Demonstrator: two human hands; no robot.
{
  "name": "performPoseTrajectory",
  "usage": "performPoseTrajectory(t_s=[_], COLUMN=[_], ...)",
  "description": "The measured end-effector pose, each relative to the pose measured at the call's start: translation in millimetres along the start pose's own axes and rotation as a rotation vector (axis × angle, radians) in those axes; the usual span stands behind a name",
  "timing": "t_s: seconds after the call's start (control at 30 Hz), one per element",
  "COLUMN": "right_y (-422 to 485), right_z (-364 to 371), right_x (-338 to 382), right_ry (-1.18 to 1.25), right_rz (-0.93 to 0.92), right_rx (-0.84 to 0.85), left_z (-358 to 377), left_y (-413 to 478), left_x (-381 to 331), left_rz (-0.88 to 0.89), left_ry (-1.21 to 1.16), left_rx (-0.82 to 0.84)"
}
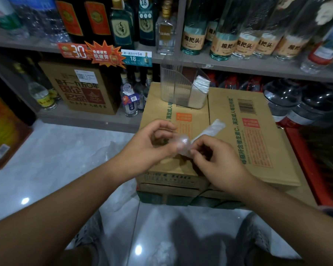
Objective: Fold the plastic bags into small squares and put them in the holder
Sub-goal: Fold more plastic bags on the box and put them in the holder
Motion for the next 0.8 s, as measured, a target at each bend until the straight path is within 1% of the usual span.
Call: performPoseTrajectory(t_s=[0.07,0.13,0.2,0.27,0.33,0.6,0.67,0.8], right_y=[0.8,1.6,1.9,2.3,4.2,45.3,57.4,74.6], right_z=[0.4,0.9,0.8,1.6,0.6,-41.2,-45.4,-47.0], right_x=[-1.4,-2.6,-4.5,-6.8,-10.1,-20.5,-23.7,-31.1], right_ry=[0.220,0.382,0.526,0.660,0.735,0.507,0.407,0.119], right_rz=[0.108,0.190,0.271,0.370,0.434,0.415,0.401,0.303], right_rx=[0.013,0.031,0.043,0.077,0.103,-0.105,-0.133,-0.209], left_z=[5.0,10.4,14.6,17.2,18.9,21.3,21.9,22.1], left_y=[6.0,10.8,14.3,17.9,20.0,22.7,23.8,25.7], left_x=[6.6,14.1,19.5,25.5,31.0,33.0,30.8,30.6], left_rz=[-0.039,-0.059,-0.078,-0.062,-0.042,-0.026,-0.025,0.001], left_ry=[-0.047,-0.030,0.069,0.221,0.330,0.562,0.582,0.577], left_rx=[0.082,0.155,0.174,0.153,0.138,0.159,0.162,0.142])
Point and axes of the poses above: each hand's wrist, its own y-axis towards the middle knuckle, its own z-axis out of the palm, x = y × z, the point moved 4 cm from there along y, towards the middle knuckle, and after that the axes turned 8 degrees about z, right-handed, at the moved point
